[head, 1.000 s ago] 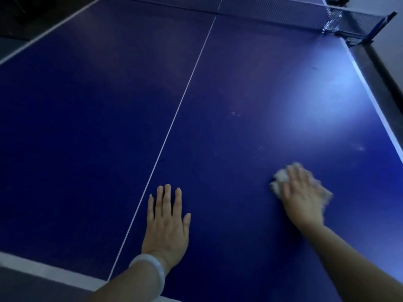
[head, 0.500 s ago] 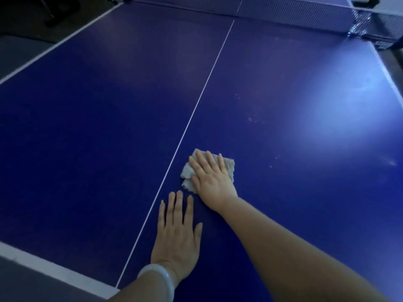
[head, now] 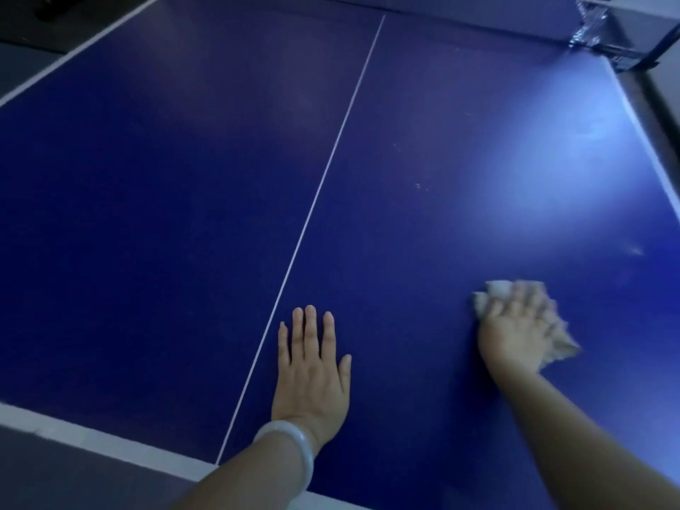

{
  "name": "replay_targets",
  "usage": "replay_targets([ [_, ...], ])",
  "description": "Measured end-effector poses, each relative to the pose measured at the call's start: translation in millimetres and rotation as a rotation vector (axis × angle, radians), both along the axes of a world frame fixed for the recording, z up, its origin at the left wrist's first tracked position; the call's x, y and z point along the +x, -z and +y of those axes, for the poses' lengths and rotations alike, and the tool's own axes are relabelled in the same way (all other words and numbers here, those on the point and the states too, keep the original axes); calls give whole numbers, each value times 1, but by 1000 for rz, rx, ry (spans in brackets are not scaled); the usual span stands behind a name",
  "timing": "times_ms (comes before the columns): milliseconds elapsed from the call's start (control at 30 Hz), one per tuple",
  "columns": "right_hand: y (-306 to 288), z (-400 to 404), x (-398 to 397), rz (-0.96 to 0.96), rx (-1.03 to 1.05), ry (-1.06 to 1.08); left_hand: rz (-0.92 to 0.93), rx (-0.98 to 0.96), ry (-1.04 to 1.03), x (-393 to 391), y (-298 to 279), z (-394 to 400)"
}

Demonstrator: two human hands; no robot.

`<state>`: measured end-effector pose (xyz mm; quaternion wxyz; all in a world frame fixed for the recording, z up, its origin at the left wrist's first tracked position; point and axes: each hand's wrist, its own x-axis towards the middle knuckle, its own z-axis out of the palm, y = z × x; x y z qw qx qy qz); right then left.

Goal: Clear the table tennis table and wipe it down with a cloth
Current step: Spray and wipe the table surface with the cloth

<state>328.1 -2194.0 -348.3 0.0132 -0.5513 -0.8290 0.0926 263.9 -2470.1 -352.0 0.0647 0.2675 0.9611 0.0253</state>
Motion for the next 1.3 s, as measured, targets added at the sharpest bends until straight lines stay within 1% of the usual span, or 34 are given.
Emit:
replay_targets([
  [67, 4, -55, -2, -27, 64, -301, 2, -5, 3, 0, -1, 1],
  [133, 10, -98, 15, -25, 57, -667, 3, -12, 8, 0, -2, 2],
  [167, 11, -106, 31, -6, 38, -806, 4, -15, 13, 0, -2, 2],
  [200, 10, -104, 49, 12, 30, -880, 5, -17, 16, 0, -1, 2],
  [233, 11, -94, 68, 10, 47, -882, 7, -17, 19, -1, 0, 2],
  [267, 13, -81, 88, -19, 85, -802, 8, -16, 21, -1, 1, 2],
  [300, 13, -68, 110, -52, 125, -638, 5, -14, 25, 0, 2, 2],
  [333, 12, -56, 132, -75, 124, -403, 1, -11, 31, 0, 2, 1],
  [367, 8, -48, 152, -67, 87, -147, -1, -3, 36, 0, 2, 1],
  [400, 5, -46, 166, -46, 47, 62, -4, 6, 38, 0, 2, 1],
  [433, 2, -51, 172, -31, 15, 208, -4, 15, 38, 1, 2, 1],
  [467, 0, -60, 171, -24, -3, 287, -1, 20, 39, 1, 2, 1],
  [500, -1, -73, 164, -19, -18, 324, 0, 21, 40, 1, 3, 1],
  [533, -2, -87, 154, -23, -30, 314, -4, 17, 38, 1, 2, 1],
  [567, -1, -104, 143, -29, -29, 254, -11, 13, 39, 1, 2, 1],
  [600, 0, -121, 132, -28, -16, 142, -18, 8, 41, 0, 1, 1],
  [700, 0, -160, 125, 15, 20, -305, -7, -14, 53, 0, 0, -1],
  [733, 0, -162, 132, 20, 14, -400, -4, -1, 57, 0, 0, -2],
  [767, 0, -157, 141, 25, 20, -441, -1, 20, 61, 0, 0, -2],
  [800, -1, -149, 153, 22, 36, -426, 5, 36, 67, 0, 0, -2],
  [900, -2, -120, 185, 25, 82, -228, 15, 27, 68, 0, 0, -3],
  [967, 1, -106, 199, -1, 69, -155, 14, 5, 62, 1, 0, -2],
  [1100, 9, -96, 205, -8, 76, -152, -12, -29, 43, 4, -5, 7],
  [1133, 8, -96, 206, -6, 80, -152, -13, -6, 61, 11, -8, 14],
  [1233, 5, -95, 205, 6, 70, -177, -14, 114, 203, 55, -19, 54],
  [1300, 4, -89, 209, 12, 64, -230, -68, 171, 247, 92, -22, 93],
])
